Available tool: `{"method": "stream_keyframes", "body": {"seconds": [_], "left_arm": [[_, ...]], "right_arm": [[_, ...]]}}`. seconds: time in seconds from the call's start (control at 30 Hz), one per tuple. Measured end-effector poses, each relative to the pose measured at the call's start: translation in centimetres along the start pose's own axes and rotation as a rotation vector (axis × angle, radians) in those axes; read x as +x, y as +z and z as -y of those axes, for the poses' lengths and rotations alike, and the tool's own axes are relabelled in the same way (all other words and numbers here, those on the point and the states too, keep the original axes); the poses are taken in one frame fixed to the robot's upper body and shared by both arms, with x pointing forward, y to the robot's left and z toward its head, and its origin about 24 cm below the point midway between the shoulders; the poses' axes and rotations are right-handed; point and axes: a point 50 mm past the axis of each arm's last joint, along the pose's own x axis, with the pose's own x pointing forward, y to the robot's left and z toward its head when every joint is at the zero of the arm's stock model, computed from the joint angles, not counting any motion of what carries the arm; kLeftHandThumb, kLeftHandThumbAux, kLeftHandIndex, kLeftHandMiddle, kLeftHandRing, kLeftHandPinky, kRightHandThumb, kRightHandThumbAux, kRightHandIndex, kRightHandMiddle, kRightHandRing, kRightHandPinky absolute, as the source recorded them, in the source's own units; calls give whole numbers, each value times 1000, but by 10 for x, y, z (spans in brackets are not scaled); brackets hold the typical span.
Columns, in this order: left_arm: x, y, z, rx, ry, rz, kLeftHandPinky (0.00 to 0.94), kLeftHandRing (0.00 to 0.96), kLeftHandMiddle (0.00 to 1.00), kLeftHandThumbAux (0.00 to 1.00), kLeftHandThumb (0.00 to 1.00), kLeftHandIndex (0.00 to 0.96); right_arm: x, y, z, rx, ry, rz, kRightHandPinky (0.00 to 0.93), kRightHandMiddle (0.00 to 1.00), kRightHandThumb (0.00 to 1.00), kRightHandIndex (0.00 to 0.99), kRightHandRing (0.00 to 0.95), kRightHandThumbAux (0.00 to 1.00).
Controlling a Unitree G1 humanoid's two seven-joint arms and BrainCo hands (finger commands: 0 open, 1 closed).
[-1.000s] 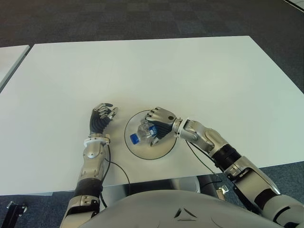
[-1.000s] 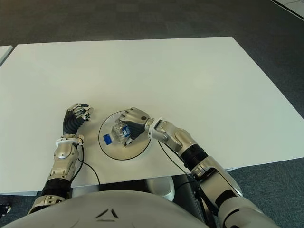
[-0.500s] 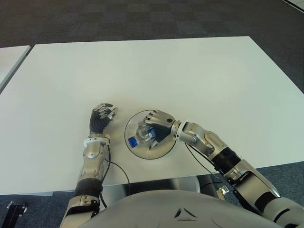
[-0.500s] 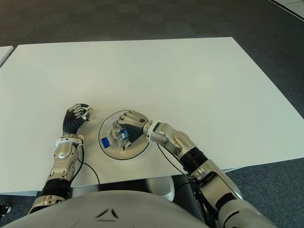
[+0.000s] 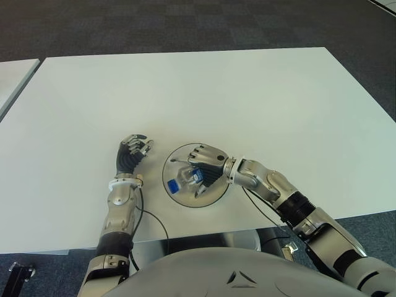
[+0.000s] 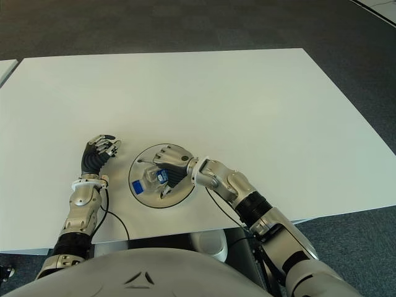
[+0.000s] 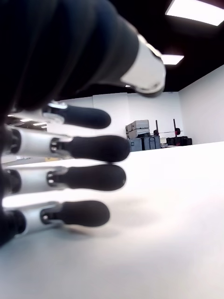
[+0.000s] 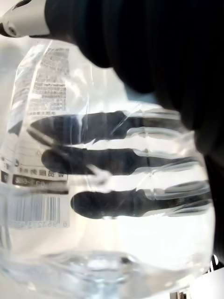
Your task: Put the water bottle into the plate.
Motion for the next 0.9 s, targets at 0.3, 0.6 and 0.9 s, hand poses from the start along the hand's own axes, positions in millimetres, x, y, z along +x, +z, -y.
{"method": "stream_keyframes", "body": {"seconds": [0.3,0.6,0.9], "left_arm": [[-3,3,-1,8,7,-5,585,604,623,712,707,434],[-4,3,-1,34,24,-14,551,576,599,712,707,434],[-4,4,-1,38,26,-13,549,566,590,712,708,434]], "right_arm": [[-3,3,-6,30,-126,26,0,0,79,0,0,428],[-7,1,-9,25,-249,42,0,0,55,0,0,387],[-6,3,-7,29,-340,66,0,0,53,0,0,344]]}}
